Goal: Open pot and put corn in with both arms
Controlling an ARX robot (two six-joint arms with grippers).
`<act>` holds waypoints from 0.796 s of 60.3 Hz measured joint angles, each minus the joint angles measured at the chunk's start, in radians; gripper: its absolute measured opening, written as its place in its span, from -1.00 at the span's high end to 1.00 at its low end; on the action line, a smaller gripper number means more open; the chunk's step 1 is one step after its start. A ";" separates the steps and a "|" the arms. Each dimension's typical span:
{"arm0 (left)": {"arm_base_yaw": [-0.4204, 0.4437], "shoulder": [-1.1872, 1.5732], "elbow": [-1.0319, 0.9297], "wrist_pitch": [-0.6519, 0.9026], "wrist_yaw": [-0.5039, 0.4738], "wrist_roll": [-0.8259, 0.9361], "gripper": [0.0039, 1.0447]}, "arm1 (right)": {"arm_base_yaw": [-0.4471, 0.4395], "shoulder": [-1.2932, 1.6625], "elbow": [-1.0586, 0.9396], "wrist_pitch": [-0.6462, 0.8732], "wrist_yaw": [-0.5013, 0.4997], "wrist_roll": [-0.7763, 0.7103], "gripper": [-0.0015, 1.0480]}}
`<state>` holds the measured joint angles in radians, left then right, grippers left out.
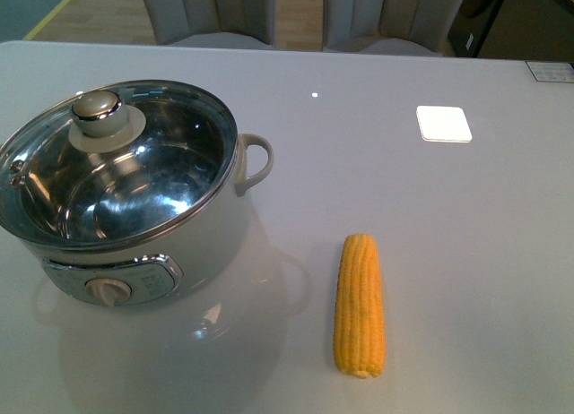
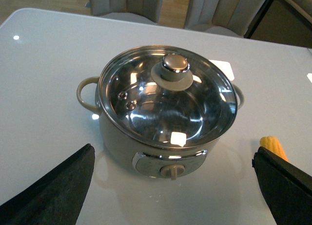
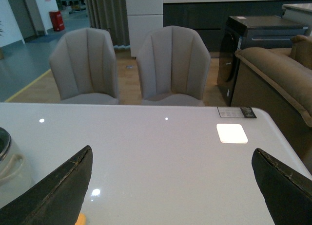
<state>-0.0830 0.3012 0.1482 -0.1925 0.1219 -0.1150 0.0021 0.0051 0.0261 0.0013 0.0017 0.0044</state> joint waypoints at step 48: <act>-0.089 1.254 0.291 0.928 -0.163 0.171 -0.88 | 0.000 0.000 0.000 0.000 0.000 0.000 -0.83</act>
<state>-0.1715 1.5547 0.4397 0.7357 -0.0414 0.0555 0.0021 0.0051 0.0261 0.0013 0.0017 0.0044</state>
